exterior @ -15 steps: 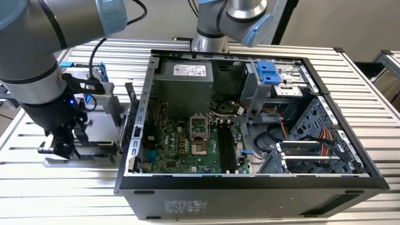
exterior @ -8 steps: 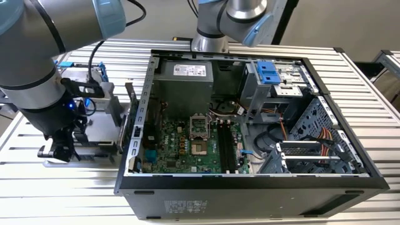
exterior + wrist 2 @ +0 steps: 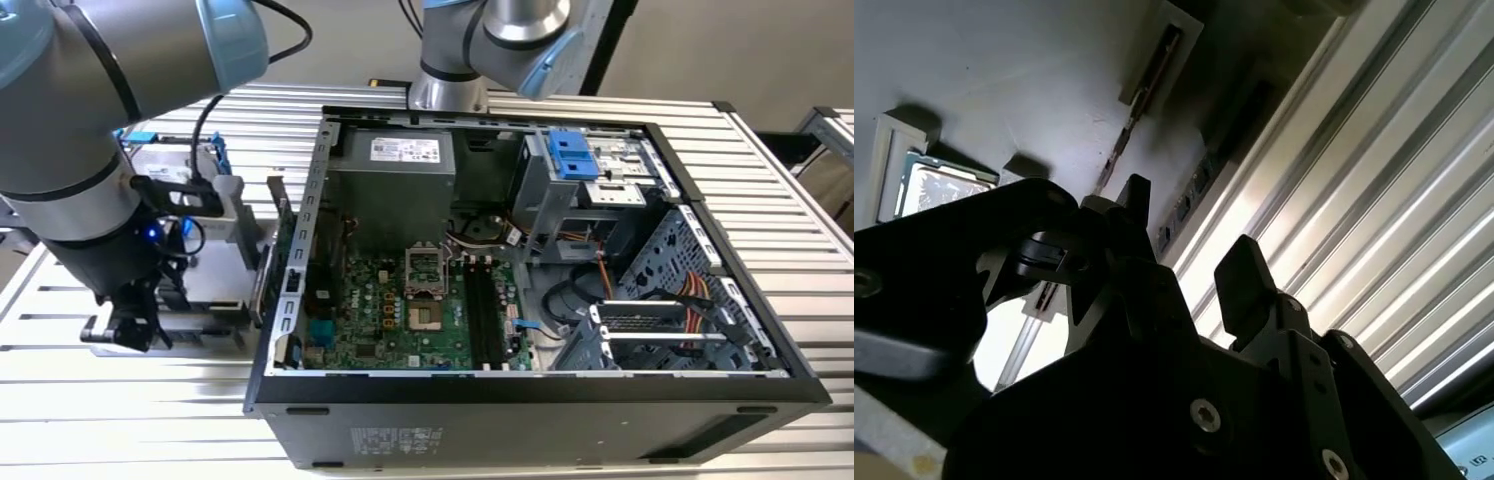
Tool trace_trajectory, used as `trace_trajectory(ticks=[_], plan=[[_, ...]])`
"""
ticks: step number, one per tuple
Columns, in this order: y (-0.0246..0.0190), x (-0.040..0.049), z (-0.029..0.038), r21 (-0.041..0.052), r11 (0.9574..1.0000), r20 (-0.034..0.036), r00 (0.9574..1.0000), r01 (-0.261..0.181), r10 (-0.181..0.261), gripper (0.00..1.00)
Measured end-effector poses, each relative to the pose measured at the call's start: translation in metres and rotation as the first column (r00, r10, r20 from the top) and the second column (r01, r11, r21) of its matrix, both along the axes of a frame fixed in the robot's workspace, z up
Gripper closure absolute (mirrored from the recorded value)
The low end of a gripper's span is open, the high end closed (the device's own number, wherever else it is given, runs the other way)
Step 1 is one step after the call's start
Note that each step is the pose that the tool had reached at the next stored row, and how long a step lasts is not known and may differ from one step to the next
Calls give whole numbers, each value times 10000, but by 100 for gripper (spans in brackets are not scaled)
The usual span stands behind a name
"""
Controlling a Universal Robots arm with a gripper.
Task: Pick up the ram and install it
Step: 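Pick up the ram and move it above insertion slot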
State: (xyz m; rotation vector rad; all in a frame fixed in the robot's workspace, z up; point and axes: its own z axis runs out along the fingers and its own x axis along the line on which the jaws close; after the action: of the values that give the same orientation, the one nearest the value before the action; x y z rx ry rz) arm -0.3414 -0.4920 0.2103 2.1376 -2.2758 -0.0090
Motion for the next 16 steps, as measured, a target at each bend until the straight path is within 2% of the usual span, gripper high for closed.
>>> trace_trajectory(ticks=[6,16], plan=[[0,0,-38,0,9999,0,9999,148,-148,0],[0,-25,-94,1,10000,69,9999,80,-80,0]])
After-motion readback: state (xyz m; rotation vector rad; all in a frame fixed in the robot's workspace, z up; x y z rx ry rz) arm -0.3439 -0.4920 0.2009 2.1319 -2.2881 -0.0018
